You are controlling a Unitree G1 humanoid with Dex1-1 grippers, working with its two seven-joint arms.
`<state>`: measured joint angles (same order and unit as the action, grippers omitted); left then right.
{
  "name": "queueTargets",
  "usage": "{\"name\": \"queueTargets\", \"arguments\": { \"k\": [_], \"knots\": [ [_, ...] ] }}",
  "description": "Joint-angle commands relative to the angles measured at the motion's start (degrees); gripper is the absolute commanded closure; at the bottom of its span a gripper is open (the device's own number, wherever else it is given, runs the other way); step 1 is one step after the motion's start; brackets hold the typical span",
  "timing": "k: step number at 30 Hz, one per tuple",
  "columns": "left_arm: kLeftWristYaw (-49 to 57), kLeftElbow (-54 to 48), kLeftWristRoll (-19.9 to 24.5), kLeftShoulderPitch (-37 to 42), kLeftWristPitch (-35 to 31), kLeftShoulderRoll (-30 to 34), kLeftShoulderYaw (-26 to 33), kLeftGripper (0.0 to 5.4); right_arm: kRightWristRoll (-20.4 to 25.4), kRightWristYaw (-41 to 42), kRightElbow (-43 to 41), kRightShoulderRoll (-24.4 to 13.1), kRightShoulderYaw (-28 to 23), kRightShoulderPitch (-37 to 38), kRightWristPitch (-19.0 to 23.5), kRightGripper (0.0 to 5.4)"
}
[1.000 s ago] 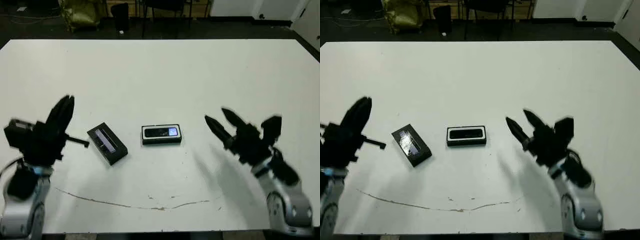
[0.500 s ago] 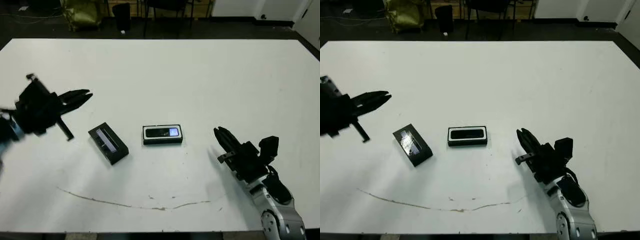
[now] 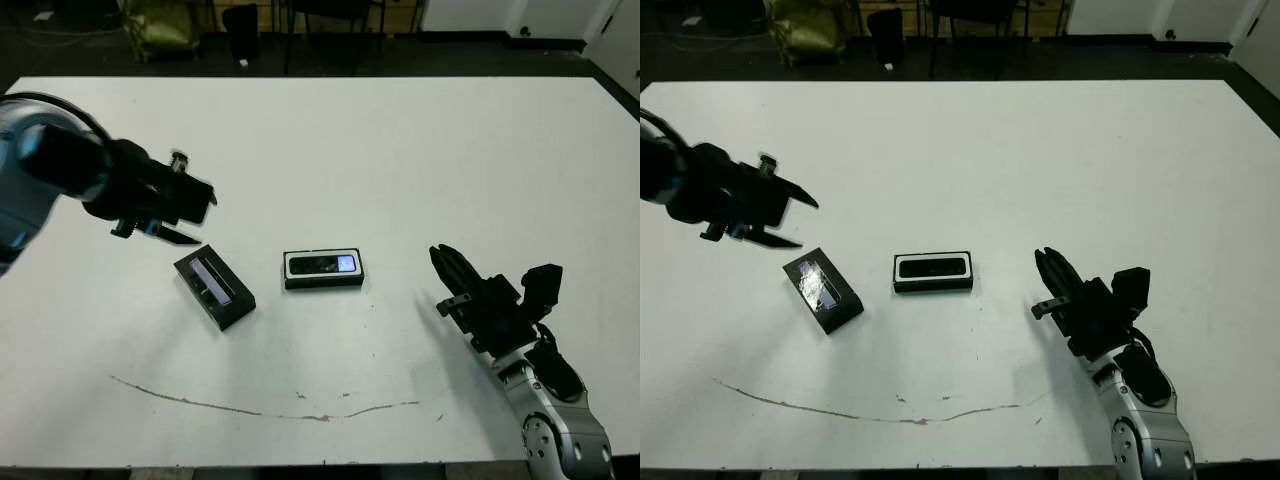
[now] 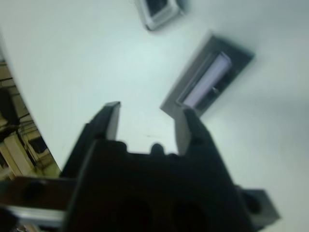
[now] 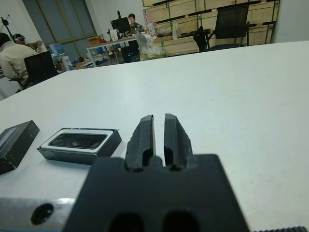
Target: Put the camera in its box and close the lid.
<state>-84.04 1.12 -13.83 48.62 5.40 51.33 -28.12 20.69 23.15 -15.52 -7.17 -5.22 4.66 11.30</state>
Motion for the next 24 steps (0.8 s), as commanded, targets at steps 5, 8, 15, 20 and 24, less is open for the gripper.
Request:
{"name": "queueTargets", "arguments": {
  "k": [5, 8, 15, 20, 24],
  "knots": [
    [-3.73, 3.41, -5.83, 3.2, 5.78, -3.31, -4.6, 0.83, 1.86, 0.17, 0.97, -0.5, -0.92, 1.23, 0.12, 5.4],
    [-5.55, 4.45, -6.86, 4.02, 7.49, -4.15, -5.95, 0.11, 1.0, -2.1, -1.02, -0.41, -0.52, 2.0, 1.51, 5.4],
    [-8.46, 8.4, -6.2, 6.83, 8.56, -6.02, -8.74, 0.01, 3.12, -0.9, 1.05, 0.17, -0.55, 2.02, 0.25, 5.4],
    [-8.46, 12.32, -4.97, 9.4, 9.62, -7.58, -11.5, 0.01, 2.22, -1.21, 2.4, 0.11, -0.36, 2.58, -1.51, 5.4],
    [-8.46, 13.44, -5.72, 9.62, 10.96, -8.17, -12.45, 0.01, 1.61, -4.32, -0.8, -0.25, -0.35, 3.82, 2.01, 5.4]
  ]
}}
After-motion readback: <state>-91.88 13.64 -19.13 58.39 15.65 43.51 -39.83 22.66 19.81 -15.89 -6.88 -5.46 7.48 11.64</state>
